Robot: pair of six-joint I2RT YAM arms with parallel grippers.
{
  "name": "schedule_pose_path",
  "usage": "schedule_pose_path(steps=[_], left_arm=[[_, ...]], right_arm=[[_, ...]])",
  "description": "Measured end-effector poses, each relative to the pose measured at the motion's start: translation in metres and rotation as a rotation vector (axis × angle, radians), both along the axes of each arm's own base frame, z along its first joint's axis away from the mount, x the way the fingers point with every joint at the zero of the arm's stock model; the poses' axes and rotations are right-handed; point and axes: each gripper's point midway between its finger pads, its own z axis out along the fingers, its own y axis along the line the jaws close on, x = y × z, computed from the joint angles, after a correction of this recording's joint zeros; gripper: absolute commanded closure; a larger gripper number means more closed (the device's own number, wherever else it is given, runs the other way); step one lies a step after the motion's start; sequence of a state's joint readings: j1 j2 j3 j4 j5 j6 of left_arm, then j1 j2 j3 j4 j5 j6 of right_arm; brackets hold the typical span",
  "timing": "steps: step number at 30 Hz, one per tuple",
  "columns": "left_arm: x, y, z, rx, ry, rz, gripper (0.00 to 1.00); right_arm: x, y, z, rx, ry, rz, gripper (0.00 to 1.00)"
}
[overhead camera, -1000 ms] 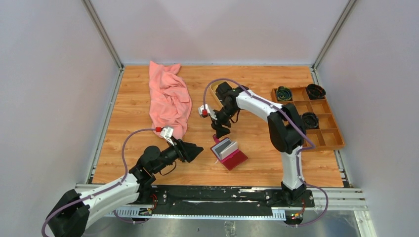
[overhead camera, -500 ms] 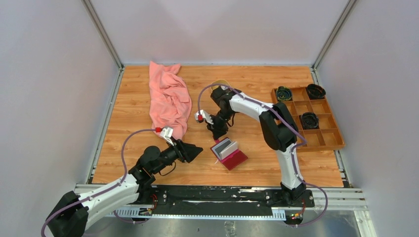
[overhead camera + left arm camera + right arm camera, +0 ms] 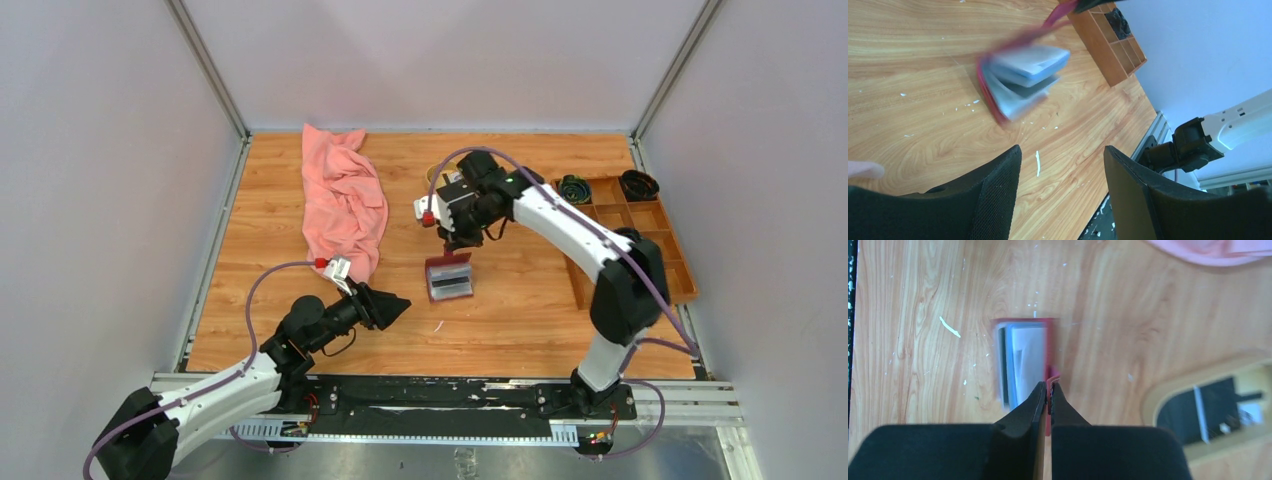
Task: Put the credit cards into the card holder
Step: Move the card holder to the center of the board.
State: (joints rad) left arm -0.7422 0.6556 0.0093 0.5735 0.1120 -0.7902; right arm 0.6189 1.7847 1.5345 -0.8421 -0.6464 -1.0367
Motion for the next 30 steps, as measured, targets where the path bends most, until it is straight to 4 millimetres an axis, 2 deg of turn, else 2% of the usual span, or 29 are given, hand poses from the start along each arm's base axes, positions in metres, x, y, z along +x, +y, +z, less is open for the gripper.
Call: schedule_pose_path(steps=[3,5,7,10,13,17,20,23,27,30], left_arm=[[0.000,0.000,0.000,0.000,0.000,0.000,0.35],[0.000,0.000,-0.001,0.002,0.002,0.000,0.35],[0.000,0.000,-0.003,0.007,0.007,0.000,0.35],[0.000,0.000,-0.009,0.023,0.024,-0.002,0.35],[-0.001,-0.003,-0.014,0.041,0.046,-0.015,0.35],[0.001,-0.006,-0.011,0.045,0.050,-0.021,0.35],[0.003,-0.008,-0.007,0.044,0.045,-0.026,0.35],[0.005,-0.010,-0.007,0.052,0.051,-0.028,0.34],[0.007,-0.016,-0.013,0.082,0.077,-0.044,0.34],[0.010,-0.023,-0.011,0.095,0.088,-0.063,0.34]], right_arm=[[-0.002,-0.012,0.033,0.059,-0.093,-0.034,1.00],[-0.011,-0.021,0.038,0.075,-0.109,-0.050,1.00],[-0.022,-0.028,0.025,0.063,-0.080,-0.066,1.00],[-0.036,-0.039,-0.011,0.005,0.005,-0.109,1.00],[-0.046,-0.048,-0.037,-0.049,0.099,-0.176,1.00],[-0.046,-0.045,-0.032,-0.010,0.176,-0.264,1.00],[-0.033,-0.049,-0.017,0.074,0.240,-0.408,0.99],[-0.011,-0.075,-0.012,0.126,0.248,-0.576,0.92],[0.019,-0.120,-0.028,0.103,0.248,-0.845,0.83],[0.031,-0.138,-0.051,0.019,0.232,-0.950,0.79]])
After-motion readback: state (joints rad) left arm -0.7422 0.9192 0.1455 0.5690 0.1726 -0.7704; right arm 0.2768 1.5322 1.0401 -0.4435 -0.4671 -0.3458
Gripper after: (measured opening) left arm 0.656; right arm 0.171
